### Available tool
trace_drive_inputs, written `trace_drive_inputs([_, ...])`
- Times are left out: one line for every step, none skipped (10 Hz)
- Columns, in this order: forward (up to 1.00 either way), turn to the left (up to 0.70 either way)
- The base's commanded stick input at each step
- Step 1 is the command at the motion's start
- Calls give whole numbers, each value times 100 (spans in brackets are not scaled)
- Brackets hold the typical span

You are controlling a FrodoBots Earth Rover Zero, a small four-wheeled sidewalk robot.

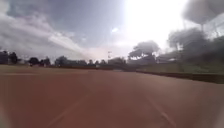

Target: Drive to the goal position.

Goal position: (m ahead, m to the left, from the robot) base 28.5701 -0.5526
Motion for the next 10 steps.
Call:
trace_drive_inputs([70, 0])
trace_drive_inputs([70, 0])
trace_drive_inputs([70, 0])
trace_drive_inputs([70, 0])
trace_drive_inputs([70, 0])
trace_drive_inputs([70, 0])
trace_drive_inputs([70, 0])
trace_drive_inputs([70, 0])
trace_drive_inputs([70, 0])
trace_drive_inputs([70, 0])
